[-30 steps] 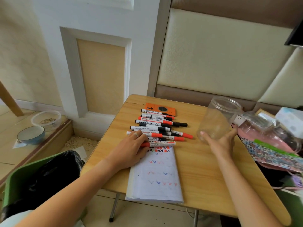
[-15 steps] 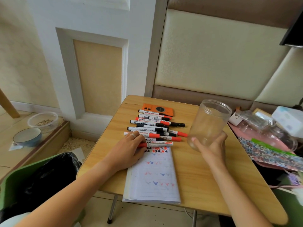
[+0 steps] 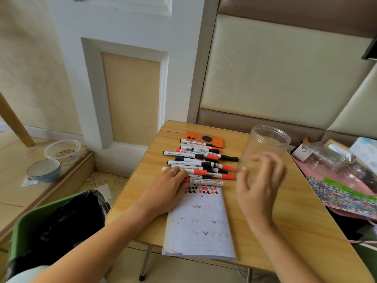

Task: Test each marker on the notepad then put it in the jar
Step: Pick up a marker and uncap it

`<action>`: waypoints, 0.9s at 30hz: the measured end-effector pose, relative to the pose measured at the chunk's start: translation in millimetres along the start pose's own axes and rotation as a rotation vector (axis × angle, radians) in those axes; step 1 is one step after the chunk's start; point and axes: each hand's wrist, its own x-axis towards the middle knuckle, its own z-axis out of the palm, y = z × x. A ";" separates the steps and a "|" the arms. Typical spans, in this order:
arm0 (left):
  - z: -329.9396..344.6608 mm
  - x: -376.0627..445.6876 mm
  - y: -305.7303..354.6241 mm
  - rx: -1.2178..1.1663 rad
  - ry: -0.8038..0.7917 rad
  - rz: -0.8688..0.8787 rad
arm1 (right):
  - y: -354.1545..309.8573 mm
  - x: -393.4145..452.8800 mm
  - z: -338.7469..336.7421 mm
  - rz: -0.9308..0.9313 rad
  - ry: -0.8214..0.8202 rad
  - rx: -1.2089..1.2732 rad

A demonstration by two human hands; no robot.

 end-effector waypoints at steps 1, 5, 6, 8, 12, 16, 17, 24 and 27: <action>-0.5 0.0 0.3 -0.003 -0.002 0.003 | -8.4 -4.4 6.8 -0.086 -0.153 0.045; -1.6 1.0 1.1 -0.013 -0.010 0.027 | -17.1 -30.2 40.0 -0.274 -0.734 -0.001; -2.2 1.0 1.4 -0.021 -0.013 0.033 | -16.9 -33.8 46.3 -0.277 -0.775 0.000; -3.3 0.5 1.7 -0.043 -0.009 0.054 | -17.3 -35.3 54.3 -0.307 -0.768 -0.004; -5.1 2.0 0.4 -0.114 0.005 0.037 | -20.3 -28.0 55.6 -0.410 -0.715 -0.099; -5.0 3.0 -1.9 -0.147 0.009 0.029 | -23.4 -21.8 50.7 -0.420 -0.773 -0.081; -5.3 3.0 -1.8 -0.155 0.013 0.036 | -23.9 -20.5 50.3 -0.418 -0.781 -0.076; -14.8 2.7 1.3 -0.157 0.050 0.066 | -30.7 -10.1 44.3 -0.396 -0.856 -0.079; -12.6 2.4 0.7 -0.116 0.035 0.051 | -31.7 -6.8 41.0 -0.364 -0.886 -0.086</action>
